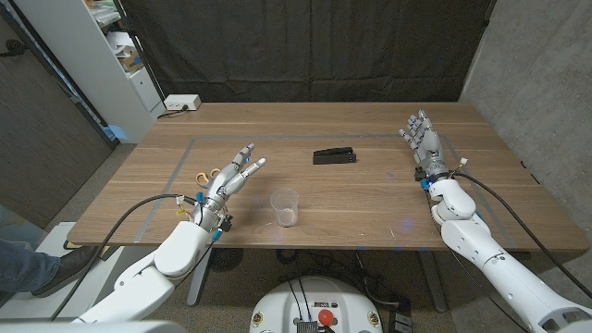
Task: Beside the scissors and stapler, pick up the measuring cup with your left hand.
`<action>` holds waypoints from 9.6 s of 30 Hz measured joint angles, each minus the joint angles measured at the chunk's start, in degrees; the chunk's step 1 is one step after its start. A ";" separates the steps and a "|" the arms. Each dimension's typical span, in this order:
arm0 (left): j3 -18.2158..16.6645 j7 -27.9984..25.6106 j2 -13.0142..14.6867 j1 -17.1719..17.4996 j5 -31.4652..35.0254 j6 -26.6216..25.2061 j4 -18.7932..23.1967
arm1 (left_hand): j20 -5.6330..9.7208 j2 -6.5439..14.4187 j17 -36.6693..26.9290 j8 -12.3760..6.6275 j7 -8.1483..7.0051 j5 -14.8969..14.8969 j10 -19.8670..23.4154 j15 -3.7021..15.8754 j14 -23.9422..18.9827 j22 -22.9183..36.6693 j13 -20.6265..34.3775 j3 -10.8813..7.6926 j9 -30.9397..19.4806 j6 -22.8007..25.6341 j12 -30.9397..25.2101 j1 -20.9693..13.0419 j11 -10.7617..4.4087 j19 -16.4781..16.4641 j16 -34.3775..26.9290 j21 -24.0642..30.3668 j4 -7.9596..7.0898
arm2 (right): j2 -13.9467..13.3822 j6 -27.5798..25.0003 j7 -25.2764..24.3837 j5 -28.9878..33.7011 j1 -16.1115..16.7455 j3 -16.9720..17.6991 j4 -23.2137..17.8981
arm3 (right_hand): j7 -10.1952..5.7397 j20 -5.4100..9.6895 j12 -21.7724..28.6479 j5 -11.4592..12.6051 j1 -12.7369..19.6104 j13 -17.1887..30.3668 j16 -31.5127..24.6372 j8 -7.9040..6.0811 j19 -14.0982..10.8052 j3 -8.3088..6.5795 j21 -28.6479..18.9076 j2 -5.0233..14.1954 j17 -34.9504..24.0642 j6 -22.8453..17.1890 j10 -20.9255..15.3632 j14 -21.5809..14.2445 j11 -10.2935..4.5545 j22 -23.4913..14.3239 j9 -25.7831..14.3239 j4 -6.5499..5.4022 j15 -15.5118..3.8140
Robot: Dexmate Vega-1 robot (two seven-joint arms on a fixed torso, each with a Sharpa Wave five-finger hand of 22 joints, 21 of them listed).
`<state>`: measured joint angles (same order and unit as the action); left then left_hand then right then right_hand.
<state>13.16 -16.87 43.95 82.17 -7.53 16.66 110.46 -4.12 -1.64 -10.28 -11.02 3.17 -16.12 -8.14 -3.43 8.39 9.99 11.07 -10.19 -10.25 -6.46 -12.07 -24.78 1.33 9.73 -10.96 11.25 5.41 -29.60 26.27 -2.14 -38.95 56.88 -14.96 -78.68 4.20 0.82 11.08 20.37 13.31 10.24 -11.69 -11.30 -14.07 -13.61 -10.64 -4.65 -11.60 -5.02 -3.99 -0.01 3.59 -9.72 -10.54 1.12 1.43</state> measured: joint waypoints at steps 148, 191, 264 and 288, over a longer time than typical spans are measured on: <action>10.63 -5.87 4.78 3.15 16.38 -36.31 20.59 | -3.69 -0.30 0.03 0.22 0.81 -1.27 -1.54 -1.06 1.44 0.00 0.27 -1.58 0.01 -2.86 0.43 -8.29 0.50 0.03 0.44 0.00 3.44 | 4.74 7.68 10.61 -7.58 -1.96 2.89 12.60 | -0.72 -0.83 0.00 1.27 -0.01 0.00 0.00 0.00 0.83 1.44 0.00 -0.01 0.02 -0.30 -0.21 -0.20 0.21 0.00 0.03 0.45 0.20; 16.49 -3.85 5.23 -3.55 13.17 -39.63 18.33 | -7.84 0.13 -0.38 -0.88 0.27 -0.35 1.39 -3.83 -4.89 1.32 0.92 -2.61 -0.30 -0.84 -2.03 -13.77 1.09 -6.54 -1.57 4.04 3.52 | 5.12 9.07 11.87 -8.50 -1.28 3.75 13.68 | -1.03 -0.82 0.00 1.72 -0.01 0.00 0.00 0.00 0.82 1.90 0.00 -0.01 0.02 0.01 -0.20 -1.04 0.20 0.00 0.03 0.46 0.42; 13.05 -0.83 1.83 -9.85 0.59 -21.84 8.06 | -7.73 3.75 -3.19 -4.65 -2.35 5.22 23.61 2.73 -27.54 0.39 6.40 -10.00 -1.88 24.65 -8.72 -35.14 -5.20 -45.55 -6.44 15.42 3.48 | 3.71 7.01 5.78 -5.61 -1.46 3.61 9.91 | -1.34 -1.33 0.00 2.17 -0.01 0.29 0.00 0.00 0.71 2.38 0.00 -0.01 -0.26 0.32 -0.82 -1.84 0.21 0.00 0.03 0.45 0.61; 11.11 2.25 4.22 -12.77 0.38 -21.84 9.47 | -7.95 3.76 -3.46 -4.21 -2.15 5.22 22.51 2.11 -26.93 0.24 7.64 -9.45 -1.88 23.85 -8.72 -35.75 -4.69 -45.18 -6.43 14.61 3.44 | 2.99 6.43 2.71 -3.90 -0.88 3.61 7.06 | -1.33 -1.33 0.00 2.17 -0.01 0.28 -0.44 0.00 0.72 2.61 0.00 -0.01 -0.26 0.32 -0.82 -2.47 0.21 0.01 0.03 0.69 0.61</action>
<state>24.27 -14.62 48.16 69.40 -7.15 -5.18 119.93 -12.08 2.12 -13.74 -15.24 1.02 -10.90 14.37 -1.32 -18.54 10.23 18.71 -19.64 -12.13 17.38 -20.79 -60.53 -3.36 -35.45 -17.39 25.86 8.85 -26.61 32.69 0.57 -42.85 56.00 -11.35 -71.61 2.86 -0.51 11.08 22.54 13.31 10.53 -12.13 -11.30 -13.35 -11.00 -10.64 -4.65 -11.86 -4.70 -4.81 -2.48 3.80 -9.72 -10.50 1.81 2.04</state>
